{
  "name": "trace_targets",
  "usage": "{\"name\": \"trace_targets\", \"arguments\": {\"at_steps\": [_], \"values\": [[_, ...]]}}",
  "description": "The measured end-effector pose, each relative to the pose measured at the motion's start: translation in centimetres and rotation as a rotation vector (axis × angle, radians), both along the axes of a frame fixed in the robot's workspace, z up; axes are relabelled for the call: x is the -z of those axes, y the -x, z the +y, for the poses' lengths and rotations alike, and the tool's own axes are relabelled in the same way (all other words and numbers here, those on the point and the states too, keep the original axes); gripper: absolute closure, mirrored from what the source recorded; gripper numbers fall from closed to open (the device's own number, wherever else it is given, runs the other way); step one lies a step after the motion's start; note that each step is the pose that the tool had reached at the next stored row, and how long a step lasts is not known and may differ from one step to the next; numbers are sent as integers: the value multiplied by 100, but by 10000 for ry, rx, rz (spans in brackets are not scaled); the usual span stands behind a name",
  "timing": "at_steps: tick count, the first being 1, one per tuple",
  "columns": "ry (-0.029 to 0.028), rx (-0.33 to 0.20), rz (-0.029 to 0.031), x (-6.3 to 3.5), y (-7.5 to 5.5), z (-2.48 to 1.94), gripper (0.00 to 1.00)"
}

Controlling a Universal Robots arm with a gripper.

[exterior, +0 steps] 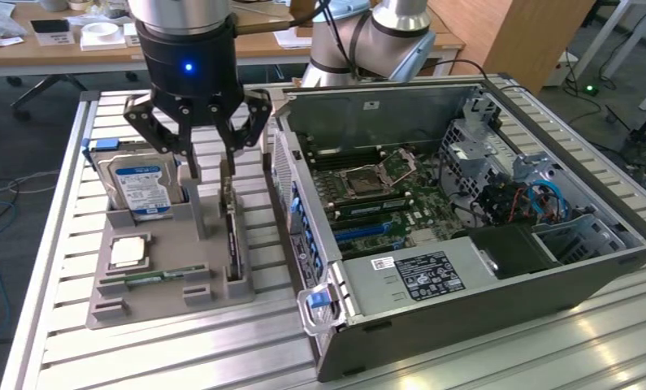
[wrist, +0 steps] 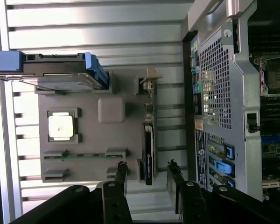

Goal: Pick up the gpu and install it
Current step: 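Pick up the gpu and move the gpu toward the slot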

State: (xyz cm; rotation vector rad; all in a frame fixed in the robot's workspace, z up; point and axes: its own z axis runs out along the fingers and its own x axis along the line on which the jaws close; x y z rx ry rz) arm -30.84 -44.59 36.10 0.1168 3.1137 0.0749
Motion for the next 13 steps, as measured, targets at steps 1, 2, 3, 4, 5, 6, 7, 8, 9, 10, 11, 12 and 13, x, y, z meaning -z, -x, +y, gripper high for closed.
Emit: {"name": "trace_targets", "arguments": {"at_steps": [1,2,3,4,5,6,7,8,9,10,11,12,13], "values": [[0,-1,0,6,0,0,53],[1,0,0,11,0,0,53],[0,0,0,17,0,0,53],[0,0,0,23,0,0,53],[1,0,0,29,0,0,53],[1,0,0,33,0,0,53],[2,0,1,34,0,0,53],[2,0,2,34,0,0,53],[2,0,2,34,0,0,53],[1,0,0,35,0,0,53],[1,0,0,37,0,0,53],[-2,1,-3,41,0,0,53],[-2,0,-3,45,0,0,53]]}}
